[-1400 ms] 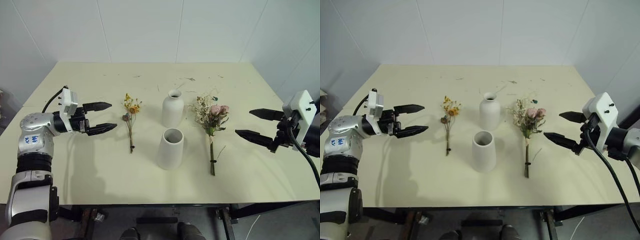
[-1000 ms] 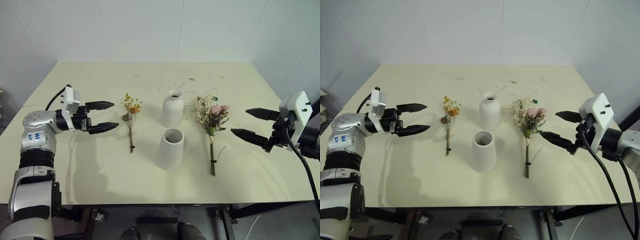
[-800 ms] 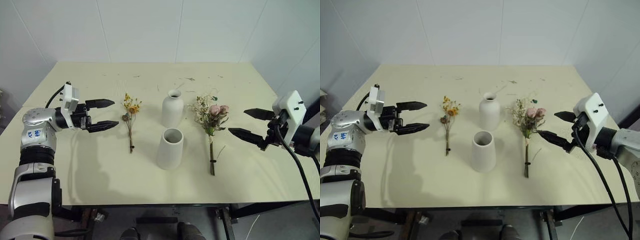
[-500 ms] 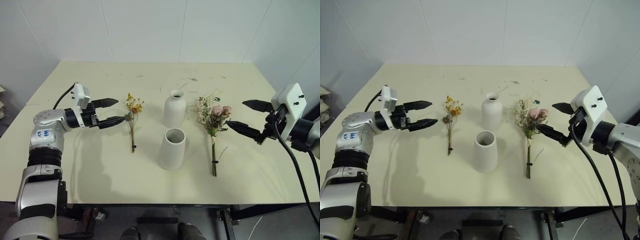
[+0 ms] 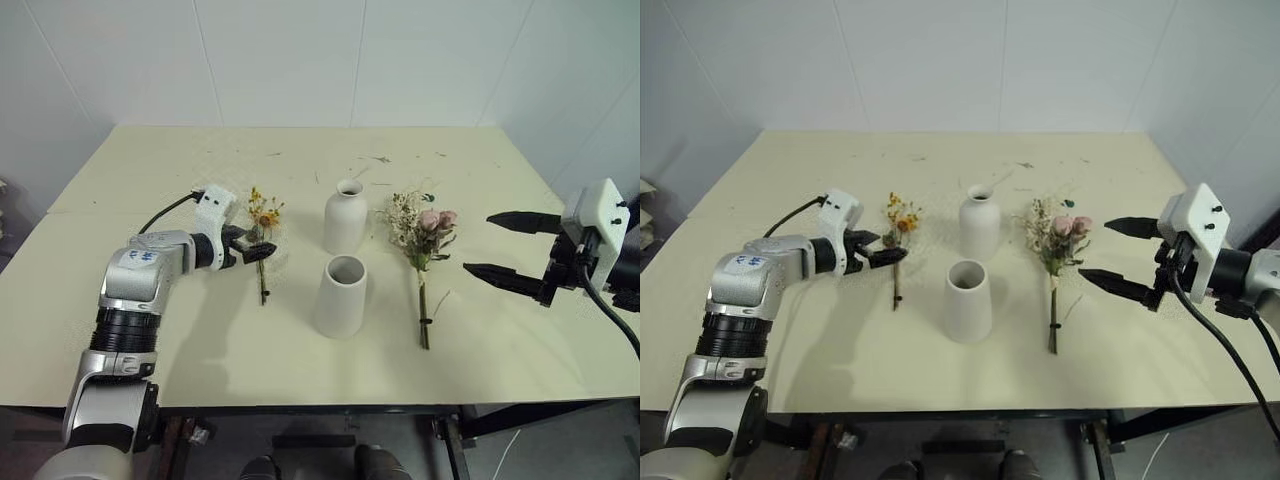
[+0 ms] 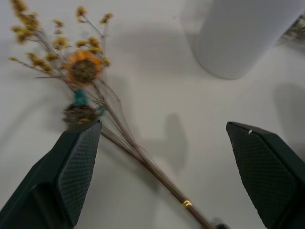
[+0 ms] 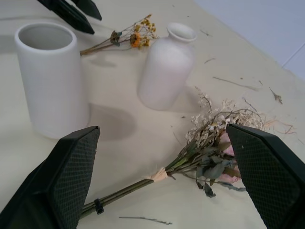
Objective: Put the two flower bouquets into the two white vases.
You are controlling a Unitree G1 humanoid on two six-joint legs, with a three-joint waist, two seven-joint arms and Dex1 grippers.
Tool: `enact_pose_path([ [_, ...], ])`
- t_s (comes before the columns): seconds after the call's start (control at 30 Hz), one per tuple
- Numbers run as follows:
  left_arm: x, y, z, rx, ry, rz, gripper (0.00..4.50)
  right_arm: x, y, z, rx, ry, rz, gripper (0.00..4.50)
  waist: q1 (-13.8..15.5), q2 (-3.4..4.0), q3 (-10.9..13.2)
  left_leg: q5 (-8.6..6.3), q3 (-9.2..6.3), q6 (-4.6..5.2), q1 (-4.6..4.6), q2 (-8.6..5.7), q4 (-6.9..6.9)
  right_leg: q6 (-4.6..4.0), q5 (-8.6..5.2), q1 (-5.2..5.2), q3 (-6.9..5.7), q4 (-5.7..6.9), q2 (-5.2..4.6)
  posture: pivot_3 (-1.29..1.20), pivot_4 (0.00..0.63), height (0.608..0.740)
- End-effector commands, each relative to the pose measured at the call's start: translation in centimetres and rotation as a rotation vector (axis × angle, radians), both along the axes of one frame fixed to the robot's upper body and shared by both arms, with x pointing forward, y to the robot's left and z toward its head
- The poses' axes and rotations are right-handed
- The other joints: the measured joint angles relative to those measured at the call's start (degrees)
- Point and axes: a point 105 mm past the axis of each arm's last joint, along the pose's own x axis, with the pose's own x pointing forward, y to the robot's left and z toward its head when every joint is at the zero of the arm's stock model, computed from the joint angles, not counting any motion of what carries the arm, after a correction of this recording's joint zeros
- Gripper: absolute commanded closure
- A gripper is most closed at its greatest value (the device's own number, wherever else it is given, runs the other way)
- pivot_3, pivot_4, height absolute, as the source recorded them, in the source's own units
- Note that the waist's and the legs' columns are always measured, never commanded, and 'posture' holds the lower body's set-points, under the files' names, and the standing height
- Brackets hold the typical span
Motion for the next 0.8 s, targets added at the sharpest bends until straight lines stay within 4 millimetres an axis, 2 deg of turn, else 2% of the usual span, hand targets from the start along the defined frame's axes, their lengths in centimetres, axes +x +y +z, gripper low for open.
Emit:
enact_pose_path([
  [0.03,-0.4,0.2,1.9,0.03,-0.011,0.072,0.04,0.0,0.0,1.3,-0.033,-0.051,0.012,0.0,-0.1,0.0,0.0,0.0,0.0,0.0,0.01,0.0,0.0,0.0,0.0,0.0,0.0,0.01,0.0,0.0,0.15,0.74],
  [0.27,0.2,1.5,1.1,0.053,0.171,0.295,0.04,0.7,0.2,1.4,-0.036,-0.045,0.028,0.0,0.1,0.0,0.0,0.0,0.0,-0.01,0.01,-0.02,-0.01,0.0,0.0,0.0,0.0,-0.04,0.0,0.0,0.15,0.74],
  [0.47,0.5,1.9,1.1,0.03,0.233,0.376,0.04,1.0,0.1,1.5,-0.041,-0.043,0.028,0.0,0.1,0.0,0.0,-0.04,-0.01,-0.08,-0.04,-0.02,-0.09,0.01,0.0,-0.04,0.0,-0.11,0.0,0.0,0.15,0.74],
  [0.8,1.6,0.2,-1.1,-0.006,0.381,0.408,0.04,1.4,0.4,2.0,-0.03,-0.065,0.016,0.0,0.2,0.0,0.0,-0.06,-0.01,-0.11,-0.08,-0.03,-0.09,0.04,0.02,-0.04,-0.01,-0.19,0.0,0.0,0.15,0.74],
])
